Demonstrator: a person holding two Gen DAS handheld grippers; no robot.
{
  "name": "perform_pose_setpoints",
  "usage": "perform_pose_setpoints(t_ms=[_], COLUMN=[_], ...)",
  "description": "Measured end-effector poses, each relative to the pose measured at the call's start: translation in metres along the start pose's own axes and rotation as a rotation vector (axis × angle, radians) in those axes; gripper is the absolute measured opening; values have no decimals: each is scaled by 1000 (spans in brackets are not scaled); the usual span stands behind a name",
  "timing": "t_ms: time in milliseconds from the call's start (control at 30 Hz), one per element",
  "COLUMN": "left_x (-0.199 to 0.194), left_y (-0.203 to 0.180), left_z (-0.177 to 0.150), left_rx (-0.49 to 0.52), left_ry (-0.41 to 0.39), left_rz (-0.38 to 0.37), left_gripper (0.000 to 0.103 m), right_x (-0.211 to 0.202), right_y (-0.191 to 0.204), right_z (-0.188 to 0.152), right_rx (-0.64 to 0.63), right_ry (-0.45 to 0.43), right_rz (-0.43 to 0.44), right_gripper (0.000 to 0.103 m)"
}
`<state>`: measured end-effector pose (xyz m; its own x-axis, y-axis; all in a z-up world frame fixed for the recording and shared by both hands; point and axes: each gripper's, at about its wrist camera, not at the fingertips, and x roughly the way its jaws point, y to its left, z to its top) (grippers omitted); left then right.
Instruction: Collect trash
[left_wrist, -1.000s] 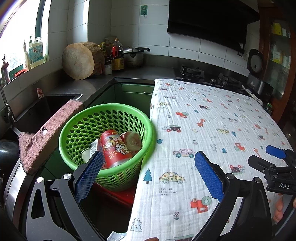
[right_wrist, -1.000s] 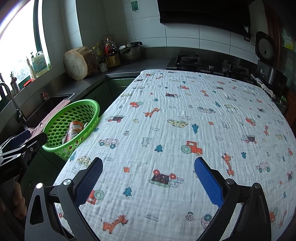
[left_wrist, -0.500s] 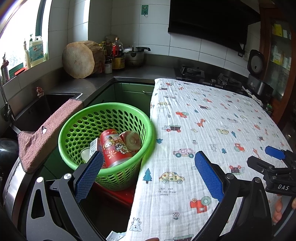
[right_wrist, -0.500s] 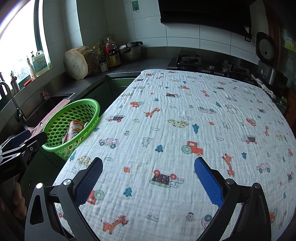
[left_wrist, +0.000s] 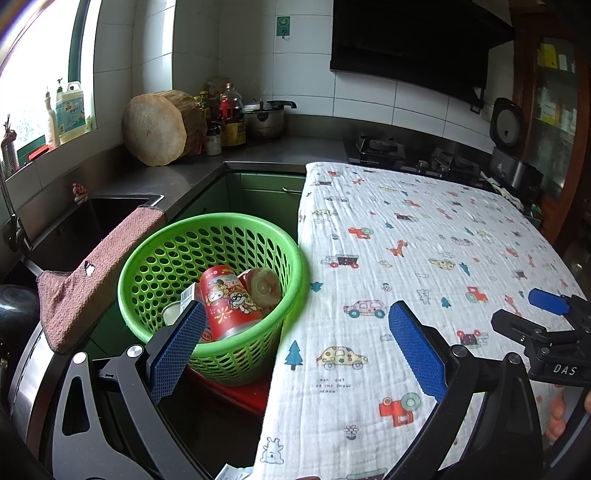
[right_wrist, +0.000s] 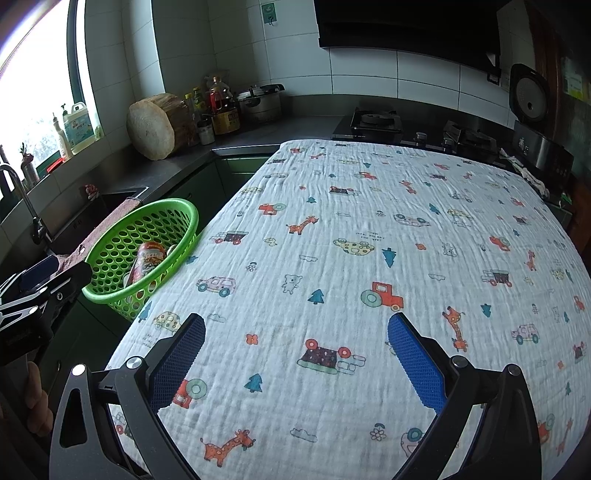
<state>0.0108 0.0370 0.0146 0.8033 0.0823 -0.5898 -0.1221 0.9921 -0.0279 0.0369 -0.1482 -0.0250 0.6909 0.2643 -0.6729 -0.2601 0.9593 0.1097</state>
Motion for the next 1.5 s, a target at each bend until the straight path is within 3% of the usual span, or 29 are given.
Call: perform_pose_setpoints(t_ms=[400,600,967,1500], left_x=[-5,-8,-8,15], left_y=[-3,-7,-12,-14], left_z=[3,5,5,-7], left_rx=[5,32,46,34], left_ry=[-23,-43,-42,88], left_rz=[-22,22,-13,-8], left_gripper=[98,98,98,98], right_x=[-3,-3,-3,6], right_y=[-3,-3,0,-8], right_z=[-2,-2,-2,-8], right_rx=[3,2,5,25], right_ry=[-21,-21,-25,9], right_rz=[-2,-2,1,-43], right_gripper=[96,96,96,96])
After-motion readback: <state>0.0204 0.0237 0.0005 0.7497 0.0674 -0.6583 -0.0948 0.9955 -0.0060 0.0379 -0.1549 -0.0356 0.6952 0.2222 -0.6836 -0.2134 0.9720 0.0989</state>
